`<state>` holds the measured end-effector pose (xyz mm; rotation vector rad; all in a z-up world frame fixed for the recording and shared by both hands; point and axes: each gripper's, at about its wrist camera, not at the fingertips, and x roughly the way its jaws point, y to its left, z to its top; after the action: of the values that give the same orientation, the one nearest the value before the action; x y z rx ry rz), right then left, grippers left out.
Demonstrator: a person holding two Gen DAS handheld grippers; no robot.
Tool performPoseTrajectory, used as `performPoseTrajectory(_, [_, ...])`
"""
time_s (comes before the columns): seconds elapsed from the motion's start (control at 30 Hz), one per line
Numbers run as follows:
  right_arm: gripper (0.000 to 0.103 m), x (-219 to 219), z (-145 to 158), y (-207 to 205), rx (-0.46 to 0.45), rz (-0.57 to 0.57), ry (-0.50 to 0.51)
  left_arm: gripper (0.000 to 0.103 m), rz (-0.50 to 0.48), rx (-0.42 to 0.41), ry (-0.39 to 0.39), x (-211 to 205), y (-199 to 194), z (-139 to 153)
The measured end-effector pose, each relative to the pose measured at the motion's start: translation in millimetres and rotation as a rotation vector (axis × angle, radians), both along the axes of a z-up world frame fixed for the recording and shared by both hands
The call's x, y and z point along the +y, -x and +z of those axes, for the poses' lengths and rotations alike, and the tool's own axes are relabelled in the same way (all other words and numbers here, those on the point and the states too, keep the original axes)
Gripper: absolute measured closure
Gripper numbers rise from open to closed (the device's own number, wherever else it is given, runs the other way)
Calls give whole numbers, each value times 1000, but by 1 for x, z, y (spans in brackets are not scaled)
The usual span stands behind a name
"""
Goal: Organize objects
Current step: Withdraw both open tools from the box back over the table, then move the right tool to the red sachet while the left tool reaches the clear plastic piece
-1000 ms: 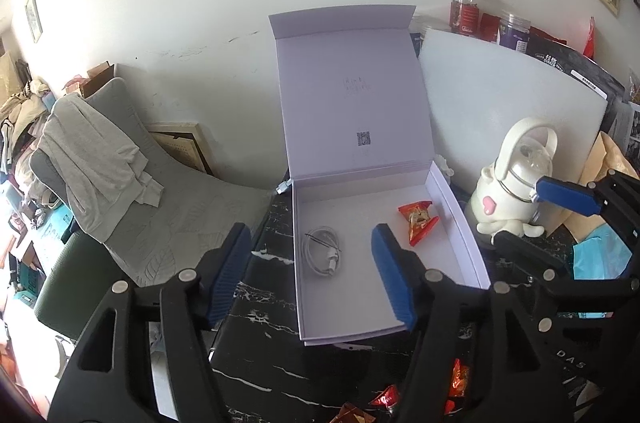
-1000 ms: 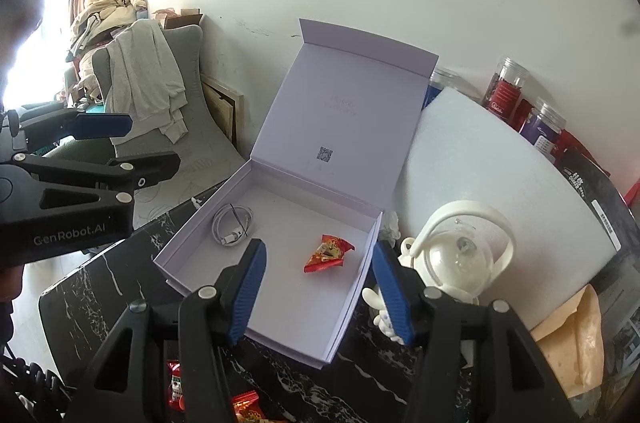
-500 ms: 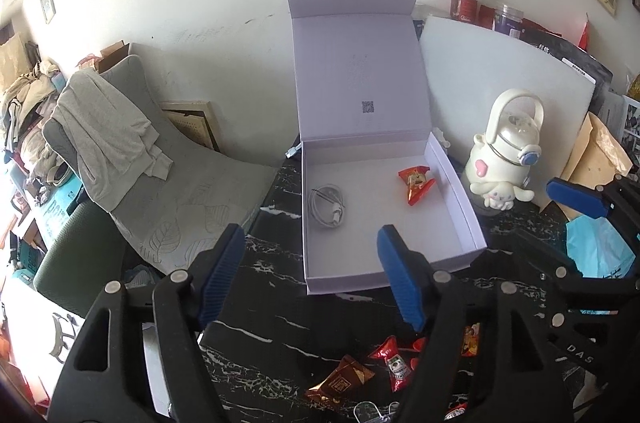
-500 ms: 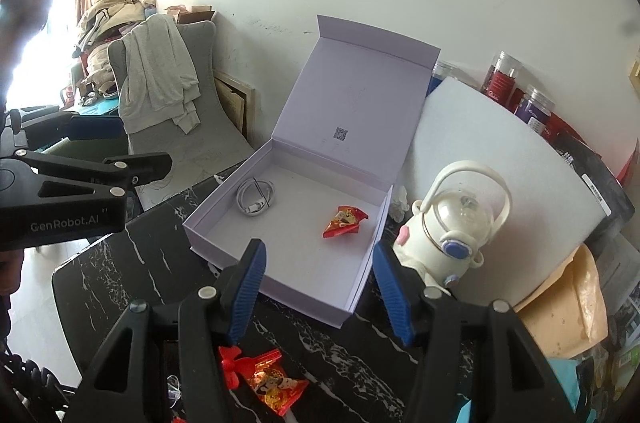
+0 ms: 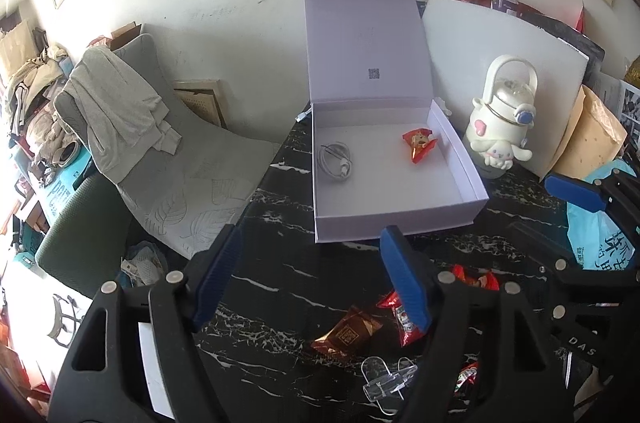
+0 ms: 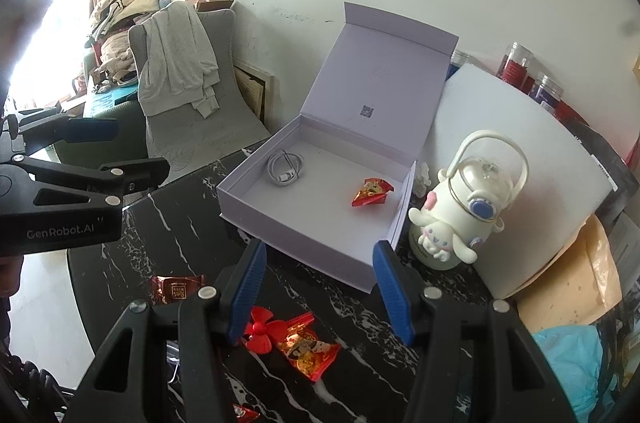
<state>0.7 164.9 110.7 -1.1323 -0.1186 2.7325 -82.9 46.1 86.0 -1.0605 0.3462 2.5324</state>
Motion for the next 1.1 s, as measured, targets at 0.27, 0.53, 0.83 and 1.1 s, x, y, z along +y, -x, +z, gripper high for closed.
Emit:
performPoseTrajectory(0.27, [47, -12, -20, -14, -29, 11, 14, 30, 9, -22, 1, -14, -20, -16])
performPoseTrajectory(0.53, [47, -26, -39, -33, -55, 22, 28, 30, 13, -59, 4, -27, -39, -39])
performPoseTrajectory(0.83, [47, -42, -66, -53, -98, 41, 58, 30, 0, -111, 15, -36, -61, -67])
performPoseTrajectory(1.1, [47, -49, -92, -66, -138, 56, 96, 30, -21, -153, 13, -38, -78, -88])
